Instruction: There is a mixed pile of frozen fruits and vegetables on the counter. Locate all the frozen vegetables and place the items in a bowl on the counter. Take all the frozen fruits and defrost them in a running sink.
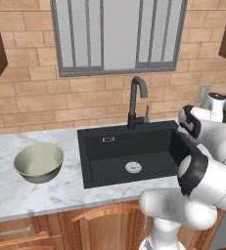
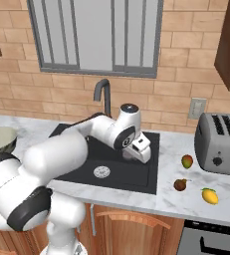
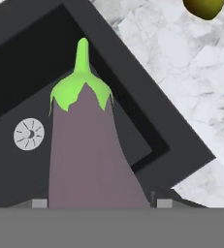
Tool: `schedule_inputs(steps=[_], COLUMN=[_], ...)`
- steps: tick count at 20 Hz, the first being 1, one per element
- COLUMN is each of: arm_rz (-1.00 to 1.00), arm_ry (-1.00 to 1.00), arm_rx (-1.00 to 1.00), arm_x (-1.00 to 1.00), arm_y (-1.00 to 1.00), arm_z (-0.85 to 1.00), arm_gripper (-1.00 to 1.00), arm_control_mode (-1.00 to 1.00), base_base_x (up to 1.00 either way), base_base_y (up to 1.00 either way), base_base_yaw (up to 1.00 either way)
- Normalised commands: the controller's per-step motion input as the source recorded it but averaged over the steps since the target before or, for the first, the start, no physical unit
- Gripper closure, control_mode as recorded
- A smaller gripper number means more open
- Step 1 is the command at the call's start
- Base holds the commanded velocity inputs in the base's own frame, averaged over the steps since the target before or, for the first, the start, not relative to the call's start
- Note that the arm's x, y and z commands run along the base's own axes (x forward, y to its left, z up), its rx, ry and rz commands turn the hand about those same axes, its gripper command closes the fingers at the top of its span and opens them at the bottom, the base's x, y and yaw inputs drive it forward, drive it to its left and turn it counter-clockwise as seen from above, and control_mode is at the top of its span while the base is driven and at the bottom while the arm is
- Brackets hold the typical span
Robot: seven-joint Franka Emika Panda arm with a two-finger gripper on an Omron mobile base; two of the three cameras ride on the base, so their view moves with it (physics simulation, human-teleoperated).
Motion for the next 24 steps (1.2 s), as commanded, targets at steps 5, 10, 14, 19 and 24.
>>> schedule_inputs(steps=[5,10,14,19,24], arm_rz=[0.05,0.12,0.16,0.18,0.18], arm_ry=[0.0,0.0,0.0,0.0,0.01], arm_rx=[0.0,0.0,0.0,0.0,0.0], arm_x=[-0.18,-0.14,-0.03,0.0,0.0], arm_y=[0.62,0.63,0.66,0.65,0.67], arm_z=[0.19,0.13,0.13,0.08,0.05], arm_gripper=[1.0,1.0,1.0,1.0,1.0], arm_control_mode=[-1.0,-1.0,-1.0,-1.0,-1.0], base_base_x=[0.0,0.0,0.0,0.0,0.0], base_base_y=[0.0,0.0,0.0,0.0,0.0], base_base_yaw=[0.0,0.0,0.0,0.0,0.0])
